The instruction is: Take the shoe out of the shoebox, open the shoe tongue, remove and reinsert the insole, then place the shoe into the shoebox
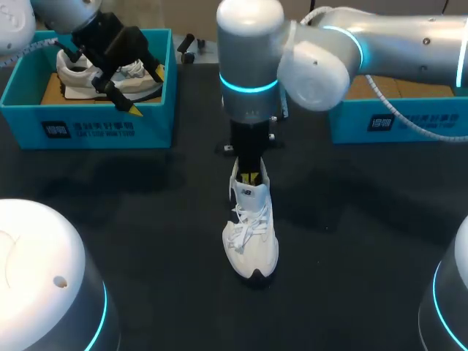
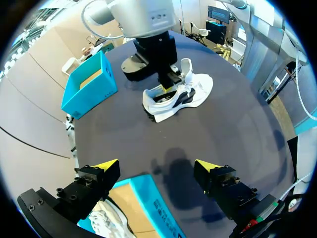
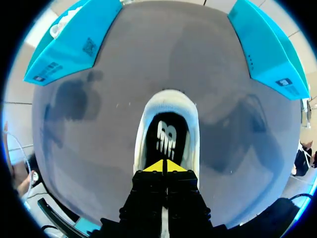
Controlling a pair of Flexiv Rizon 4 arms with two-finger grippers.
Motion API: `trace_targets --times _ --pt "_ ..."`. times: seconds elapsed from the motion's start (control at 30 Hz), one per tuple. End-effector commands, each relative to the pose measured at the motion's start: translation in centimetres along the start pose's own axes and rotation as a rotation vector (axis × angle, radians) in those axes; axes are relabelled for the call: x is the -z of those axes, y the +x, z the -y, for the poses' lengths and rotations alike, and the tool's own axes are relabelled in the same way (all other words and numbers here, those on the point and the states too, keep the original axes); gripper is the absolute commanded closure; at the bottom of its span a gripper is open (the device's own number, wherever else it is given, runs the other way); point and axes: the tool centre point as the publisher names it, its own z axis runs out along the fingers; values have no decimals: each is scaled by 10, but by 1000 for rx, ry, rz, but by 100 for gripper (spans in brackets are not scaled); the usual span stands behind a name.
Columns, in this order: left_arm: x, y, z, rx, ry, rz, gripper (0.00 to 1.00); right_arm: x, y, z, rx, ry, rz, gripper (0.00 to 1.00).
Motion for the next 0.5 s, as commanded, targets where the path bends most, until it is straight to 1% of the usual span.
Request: trace_targets --times 0.03,0.13,0.27,0.3,0.37,0.4,0.43,0.47,0.5 --pt "0 0 0 0 -2 -1 0 4 0 2 -16 56 2 100" --pt "0 0 0 0 -2 -1 0 5 3 10 -31 93 -2 100" --pt "0 0 0 0 -2 -1 0 3 3 18 -47 120 -8 100" --pt "0 0 0 0 -2 -1 0 3 2 21 -54 129 -5 97" --pt "0 0 0 0 -2 -1 0 2 2 23 -58 135 -12 76" --pt "0 0 0 0 -2 -1 0 3 2 25 -62 145 -15 53" --pt "0 0 0 0 -2 -1 0 3 3 26 -65 149 -16 36" --pt "0 0 0 0 -2 -1 0 2 3 27 -68 153 -18 13" --pt "0 0 0 0 -2 -1 0 2 2 28 -72 155 -21 0"
